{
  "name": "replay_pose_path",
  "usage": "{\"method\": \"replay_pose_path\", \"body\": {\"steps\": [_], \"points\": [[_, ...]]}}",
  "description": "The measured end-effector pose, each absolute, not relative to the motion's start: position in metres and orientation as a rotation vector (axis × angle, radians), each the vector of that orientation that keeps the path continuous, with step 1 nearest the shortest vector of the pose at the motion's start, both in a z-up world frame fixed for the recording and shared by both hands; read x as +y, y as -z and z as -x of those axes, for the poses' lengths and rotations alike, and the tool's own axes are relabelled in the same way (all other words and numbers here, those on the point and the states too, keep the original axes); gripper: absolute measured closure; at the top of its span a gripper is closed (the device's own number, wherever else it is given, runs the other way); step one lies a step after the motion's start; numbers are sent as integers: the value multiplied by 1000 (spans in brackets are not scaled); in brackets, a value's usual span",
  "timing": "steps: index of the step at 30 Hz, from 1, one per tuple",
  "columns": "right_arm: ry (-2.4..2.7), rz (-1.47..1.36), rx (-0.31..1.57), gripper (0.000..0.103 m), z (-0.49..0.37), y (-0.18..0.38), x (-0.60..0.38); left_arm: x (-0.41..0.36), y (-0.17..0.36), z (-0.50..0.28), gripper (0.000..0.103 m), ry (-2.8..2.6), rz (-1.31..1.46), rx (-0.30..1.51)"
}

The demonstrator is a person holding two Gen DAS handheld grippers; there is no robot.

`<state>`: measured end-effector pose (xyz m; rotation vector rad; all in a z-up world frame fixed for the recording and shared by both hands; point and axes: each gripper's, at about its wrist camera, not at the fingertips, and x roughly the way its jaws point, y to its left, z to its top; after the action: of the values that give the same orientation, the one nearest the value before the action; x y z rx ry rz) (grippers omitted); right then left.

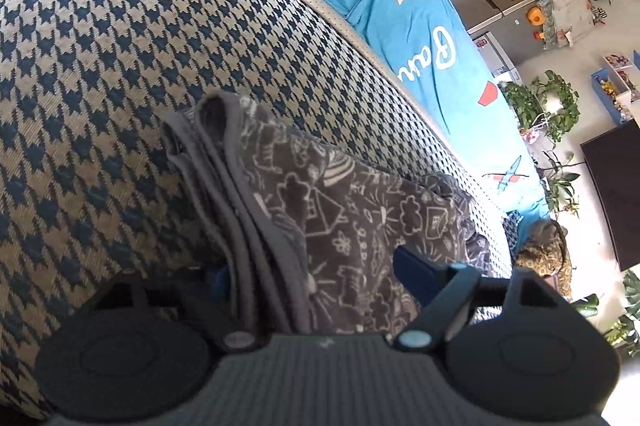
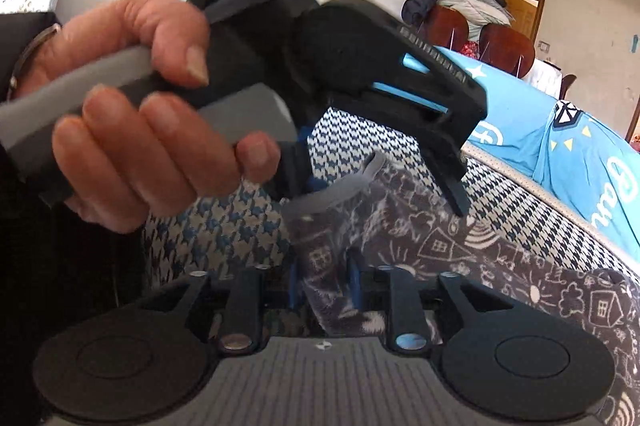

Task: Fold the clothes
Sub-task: 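Grasp the bundle's folded edge with the right gripper and lift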

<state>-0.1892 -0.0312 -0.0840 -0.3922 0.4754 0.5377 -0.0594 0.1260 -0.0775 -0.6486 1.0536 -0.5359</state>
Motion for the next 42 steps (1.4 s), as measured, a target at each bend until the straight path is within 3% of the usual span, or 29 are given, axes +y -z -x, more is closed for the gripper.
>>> {"method": "replay_pose_path", "body": {"steps": [4,8,10,12,14,19,22,25,31,36,42], "points": [[-514,443,474,60,187,92,-25,126,77,58,23,541,656,1053],[-488,508,452,59,188,99,-18,127,77,58,23,540,668,1056],[-471,543,437,63,185,102,-15,133,78,61,23,540,676,1057],[-468,550,432,77,182,103,-17,138,79,63,23,531,672,1059],[-474,526,428,84,181,101,-22,140,81,61,23,509,663,1062],[-475,503,414,86,181,93,-34,141,87,47,16,437,655,1076],[-484,507,406,86,178,90,-39,138,91,37,16,419,644,1082],[-491,505,402,86,178,89,-41,132,93,31,26,414,632,1081],[-497,516,382,86,184,93,-36,118,94,31,64,393,566,1079],[-480,521,338,86,185,93,-37,110,82,37,74,407,550,1003],[-441,519,262,87,188,75,-51,91,52,44,75,403,559,943]]}}
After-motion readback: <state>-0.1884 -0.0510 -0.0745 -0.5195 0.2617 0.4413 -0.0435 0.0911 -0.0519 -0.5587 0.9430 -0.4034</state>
